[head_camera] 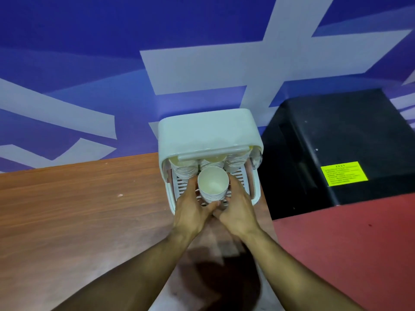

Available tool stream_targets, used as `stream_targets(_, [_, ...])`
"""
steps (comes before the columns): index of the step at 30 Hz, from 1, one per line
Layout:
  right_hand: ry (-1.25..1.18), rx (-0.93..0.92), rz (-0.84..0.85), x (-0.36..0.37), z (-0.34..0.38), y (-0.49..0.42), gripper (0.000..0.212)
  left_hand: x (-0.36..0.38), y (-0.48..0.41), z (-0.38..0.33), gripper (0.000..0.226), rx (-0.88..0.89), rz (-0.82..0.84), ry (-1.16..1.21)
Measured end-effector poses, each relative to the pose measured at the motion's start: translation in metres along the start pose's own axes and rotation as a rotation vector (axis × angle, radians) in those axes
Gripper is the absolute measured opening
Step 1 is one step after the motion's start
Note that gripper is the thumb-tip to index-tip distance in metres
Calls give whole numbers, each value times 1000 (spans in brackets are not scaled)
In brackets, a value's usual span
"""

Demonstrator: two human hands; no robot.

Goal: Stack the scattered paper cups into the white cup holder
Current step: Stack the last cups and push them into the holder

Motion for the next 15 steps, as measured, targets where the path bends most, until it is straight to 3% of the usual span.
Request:
stream_targets(5, [44, -44, -100, -16, -4, 4, 84, 5, 2, -4, 62, -9, 104, 76])
stream_targets(15, [133, 19, -268, -35, -28, -5, 96, 29, -6, -22, 67, -61, 255, 108])
Point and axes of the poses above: each hand's wrist, its own y-axis away from the middle knuckle, its own x-axis out of the palm, z = x × y, the point moved 1 cm from there along -y, towards the middle knuckle, and after that the axes turned 12 degrees about y, right-handed, at the moved point
